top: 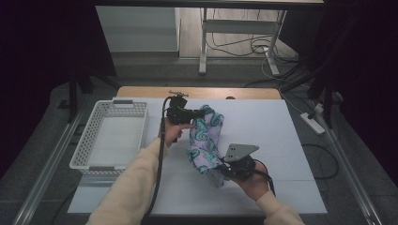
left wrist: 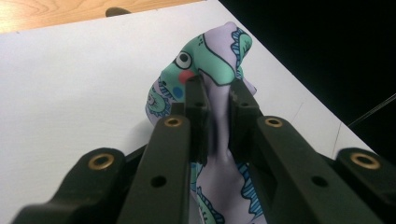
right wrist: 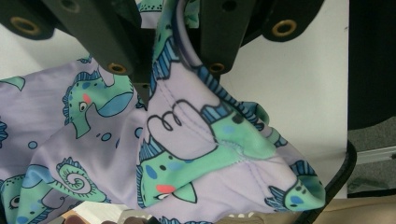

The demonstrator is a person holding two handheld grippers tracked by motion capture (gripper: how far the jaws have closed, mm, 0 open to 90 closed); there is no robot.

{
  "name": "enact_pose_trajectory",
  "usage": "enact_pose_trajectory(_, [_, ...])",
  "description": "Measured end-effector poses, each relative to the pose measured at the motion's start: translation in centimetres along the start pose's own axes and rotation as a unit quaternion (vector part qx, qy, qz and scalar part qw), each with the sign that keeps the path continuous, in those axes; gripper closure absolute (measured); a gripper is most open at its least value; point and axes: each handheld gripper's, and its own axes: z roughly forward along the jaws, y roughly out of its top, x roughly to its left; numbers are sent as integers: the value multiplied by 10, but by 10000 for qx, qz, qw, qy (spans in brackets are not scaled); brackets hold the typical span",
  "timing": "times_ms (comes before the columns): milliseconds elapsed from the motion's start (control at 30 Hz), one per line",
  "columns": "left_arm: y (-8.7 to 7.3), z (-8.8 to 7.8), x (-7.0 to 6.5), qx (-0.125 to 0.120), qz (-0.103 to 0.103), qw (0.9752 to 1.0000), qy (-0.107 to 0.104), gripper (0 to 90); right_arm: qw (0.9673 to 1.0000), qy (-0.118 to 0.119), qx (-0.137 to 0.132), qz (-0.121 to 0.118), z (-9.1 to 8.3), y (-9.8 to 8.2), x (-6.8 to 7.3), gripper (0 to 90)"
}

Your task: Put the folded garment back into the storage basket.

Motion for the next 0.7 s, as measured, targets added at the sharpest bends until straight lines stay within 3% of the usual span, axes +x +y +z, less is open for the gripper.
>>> enact_pose_trajectory(700, [6,-41,4,-199,83,9996,161,808,9995,77,-306,63,18,26,-3,806])
